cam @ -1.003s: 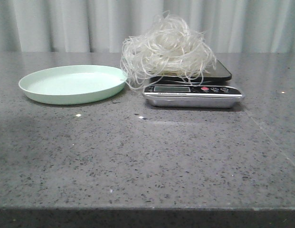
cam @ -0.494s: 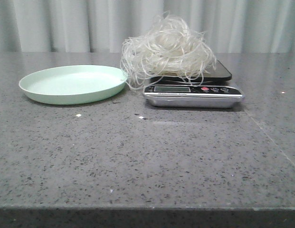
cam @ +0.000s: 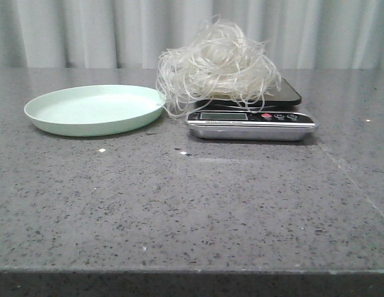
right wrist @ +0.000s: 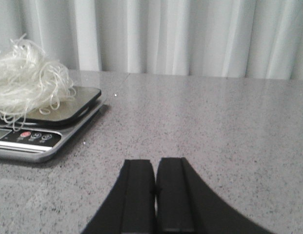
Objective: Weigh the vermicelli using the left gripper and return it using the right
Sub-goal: 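Withdraw the left gripper and move the right gripper above the scale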
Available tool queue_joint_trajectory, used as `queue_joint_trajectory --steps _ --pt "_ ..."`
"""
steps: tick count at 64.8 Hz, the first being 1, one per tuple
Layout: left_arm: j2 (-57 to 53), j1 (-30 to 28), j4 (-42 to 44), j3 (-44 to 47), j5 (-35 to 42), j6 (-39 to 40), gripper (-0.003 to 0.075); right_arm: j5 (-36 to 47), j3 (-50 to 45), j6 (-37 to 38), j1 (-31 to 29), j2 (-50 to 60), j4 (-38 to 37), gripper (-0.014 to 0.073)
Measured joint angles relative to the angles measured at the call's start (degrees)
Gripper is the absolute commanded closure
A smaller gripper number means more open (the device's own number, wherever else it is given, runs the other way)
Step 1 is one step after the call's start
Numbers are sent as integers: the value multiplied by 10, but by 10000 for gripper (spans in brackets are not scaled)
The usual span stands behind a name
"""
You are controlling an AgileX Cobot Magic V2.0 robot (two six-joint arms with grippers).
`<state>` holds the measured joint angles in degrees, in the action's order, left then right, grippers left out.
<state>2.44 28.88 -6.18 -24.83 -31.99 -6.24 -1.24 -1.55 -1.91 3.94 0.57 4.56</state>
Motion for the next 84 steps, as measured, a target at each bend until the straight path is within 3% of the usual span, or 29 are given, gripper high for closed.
queue_joint_trajectory --steps 14,21,35,50,56,64,70,84 --pt "0 0 0 0 0 0 586 75 11 0 0 0 1 414" --pt "0 0 0 0 0 0 586 43 66 0 0 -16 3 414" --pt "0 0 0 0 0 0 586 -61 202 0 0 -157 9 414" --pt "0 0 0 0 0 0 586 -68 216 0 0 -225 15 410" --pt "0 0 0 0 0 0 586 -72 221 0 0 -234 17 351" --pt "0 0 0 0 0 0 586 -85 263 0 1 -266 17 157" --pt "0 0 0 0 0 0 586 -118 321 0 16 -306 17 77" --pt "0 0 0 0 0 0 586 -212 477 0 102 -455 17 64"
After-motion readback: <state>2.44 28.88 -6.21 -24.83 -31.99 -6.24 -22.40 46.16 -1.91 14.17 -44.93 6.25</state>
